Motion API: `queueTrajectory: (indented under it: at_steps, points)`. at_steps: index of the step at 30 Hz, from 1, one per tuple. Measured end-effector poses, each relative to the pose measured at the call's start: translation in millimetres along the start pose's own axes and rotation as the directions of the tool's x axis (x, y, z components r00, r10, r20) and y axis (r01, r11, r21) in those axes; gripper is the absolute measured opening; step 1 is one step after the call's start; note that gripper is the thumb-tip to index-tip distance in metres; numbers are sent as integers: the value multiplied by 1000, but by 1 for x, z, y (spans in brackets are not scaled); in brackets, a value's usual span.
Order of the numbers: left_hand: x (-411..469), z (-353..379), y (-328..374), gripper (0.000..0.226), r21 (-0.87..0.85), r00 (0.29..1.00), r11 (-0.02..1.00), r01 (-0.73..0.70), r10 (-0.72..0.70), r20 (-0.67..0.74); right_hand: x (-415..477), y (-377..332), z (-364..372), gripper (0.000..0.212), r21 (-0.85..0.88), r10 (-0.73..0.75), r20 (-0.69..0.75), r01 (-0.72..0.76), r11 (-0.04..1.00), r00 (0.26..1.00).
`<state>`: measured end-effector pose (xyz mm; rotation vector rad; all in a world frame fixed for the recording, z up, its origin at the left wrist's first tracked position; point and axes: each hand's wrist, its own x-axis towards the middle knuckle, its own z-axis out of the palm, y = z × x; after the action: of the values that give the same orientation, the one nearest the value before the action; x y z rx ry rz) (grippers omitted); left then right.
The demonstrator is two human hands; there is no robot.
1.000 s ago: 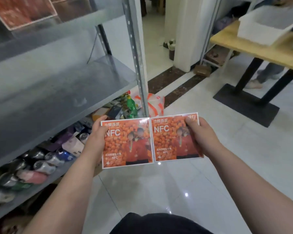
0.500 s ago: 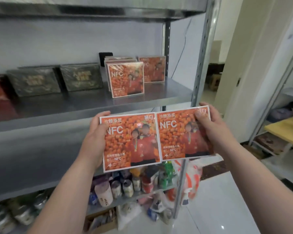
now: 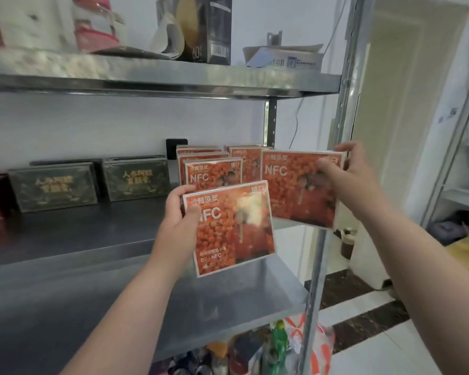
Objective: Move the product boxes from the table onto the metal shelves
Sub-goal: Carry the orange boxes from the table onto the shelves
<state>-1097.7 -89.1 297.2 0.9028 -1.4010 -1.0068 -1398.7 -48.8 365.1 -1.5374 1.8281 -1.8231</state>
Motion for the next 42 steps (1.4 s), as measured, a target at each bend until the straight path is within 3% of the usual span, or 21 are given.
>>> queueTrajectory:
  at_steps: [5,8,22,25,31,35,37,40,42]
  points:
    - [25,36,13,30,32,998,999,-10,8,68,50,-12,15,24,-173,-76,145,101,980,986]
    - [40,61,18,32,45,997,999,-19,15,73,84,-9,29,16,-189,-83,162,113,975,983]
    - [110,165,-1,38,157,1000,988,-13,11,18,210,34,78,22,-224,-10,430,117,968,903]
    - [122,176,-8,44,263,997,962,-70,63,37,221,48,85,26,-235,-32,468,159,959,883]
    - [142,182,-19,54,670,976,713,-207,201,88,241,55,100,26,-330,-73,554,299,895,829]
    - [149,181,-31,79,882,913,322,-345,334,235,254,49,105,37,-528,-22,647,469,708,762]
    - [153,181,-38,90,919,890,173,-353,366,273,257,49,112,51,-596,42,675,511,620,737]
    - [159,181,-45,90,931,855,64,-360,421,301,256,52,125,51,-645,93,682,537,543,725]
    - [163,181,-47,89,933,849,25,-360,424,317,256,55,129,49,-653,97,669,520,550,737]
